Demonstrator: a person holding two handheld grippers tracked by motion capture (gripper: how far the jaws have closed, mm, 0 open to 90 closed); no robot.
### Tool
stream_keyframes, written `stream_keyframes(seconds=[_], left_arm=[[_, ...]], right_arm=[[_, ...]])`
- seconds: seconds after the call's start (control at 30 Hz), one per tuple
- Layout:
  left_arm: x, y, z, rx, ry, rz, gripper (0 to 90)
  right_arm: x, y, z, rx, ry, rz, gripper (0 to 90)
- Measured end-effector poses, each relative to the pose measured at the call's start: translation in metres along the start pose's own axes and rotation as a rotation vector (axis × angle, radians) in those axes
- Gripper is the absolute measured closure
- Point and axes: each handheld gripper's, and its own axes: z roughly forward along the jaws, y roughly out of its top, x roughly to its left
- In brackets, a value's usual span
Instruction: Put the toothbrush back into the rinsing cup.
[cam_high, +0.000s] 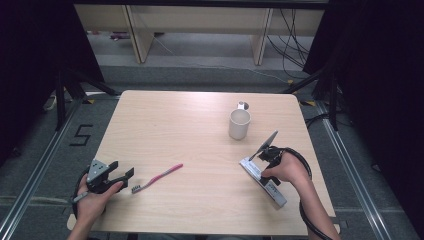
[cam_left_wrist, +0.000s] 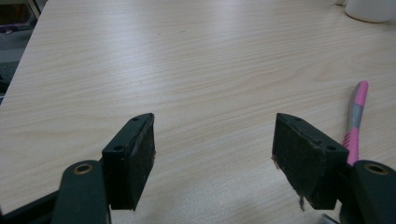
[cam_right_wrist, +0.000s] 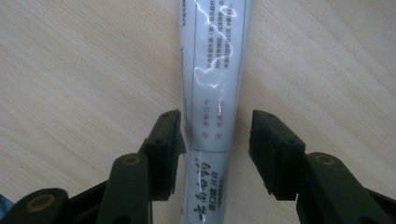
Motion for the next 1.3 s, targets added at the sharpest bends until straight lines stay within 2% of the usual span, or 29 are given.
stream_keyframes(seconds=[0.17, 0.23, 0.3, 0.33, 0.4, 0.57, 0.6, 0.8, 0.87, 0.97, 1.1, 1.13, 1.17, 1.2, 1.3], left_arm=[[0.0, 0.0, 0.0, 0.0, 0.0, -0.001, 29.7], [0.0, 0.0, 0.0, 0.002, -0.001, 0.002, 29.7], [0.0, 0.0, 0.0, 0.001, -0.001, 0.001, 29.7], [0.0, 0.0, 0.0, 0.001, -0.001, 0.0, 29.6], [0.0, 0.0, 0.0, 0.001, -0.001, 0.0, 29.6], [0.0, 0.0, 0.001, -0.008, -0.01, 0.006, 29.4], [0.0, 0.0, 0.0, 0.0, -0.003, 0.001, 29.4], [0.0, 0.0, 0.0, 0.001, -0.003, 0.003, 29.4], [0.0, 0.0, 0.0, 0.001, -0.003, 0.002, 29.4], [0.0, 0.0, 0.0, 0.006, -0.002, 0.007, 29.4], [0.0, 0.0, 0.0, 0.001, -0.003, 0.006, 29.4], [0.0, 0.0, 0.0, 0.005, -0.002, 0.006, 29.4], [0.0, 0.0, 0.0, 0.005, -0.002, 0.006, 29.4], [0.0, 0.0, 0.0, 0.005, -0.003, 0.006, 29.3], [0.0, 0.0, 0.0, 0.001, -0.004, 0.002, 29.4]], right_arm=[[0.001, 0.005, 0.005, 0.016, -0.002, -0.005, 53.1], [0.003, 0.007, 0.007, 0.039, -0.005, 0.016, 53.2], [0.004, 0.008, 0.009, 0.049, -0.005, 0.013, 53.3], [0.004, 0.009, 0.01, 0.043, -0.012, -0.003, 53.5], [0.006, 0.01, 0.011, 0.052, 0.005, -0.003, 54.0], [0.009, 0.012, 0.016, 0.069, -0.009, -0.006, 57.3], [0.008, 0.013, 0.017, 0.074, -0.001, -0.019, 58.0], [0.01, 0.014, 0.019, 0.08, -0.022, -0.016, 59.6], [0.01, 0.015, 0.02, 0.087, -0.021, -0.008, 59.7], [0.008, 0.015, 0.022, 0.077, -0.017, -0.022, 59.4], [0.009, 0.016, 0.022, 0.074, -0.008, -0.004, 58.4], [0.006, 0.018, 0.023, 0.064, -0.024, -0.041, 58.6], [0.006, 0.018, 0.023, 0.064, -0.024, -0.041, 58.6], [0.009, 0.018, 0.021, 0.083, -0.008, 0.016, 60.0], [0.008, 0.018, 0.021, 0.084, -0.009, 0.026, 61.1]])
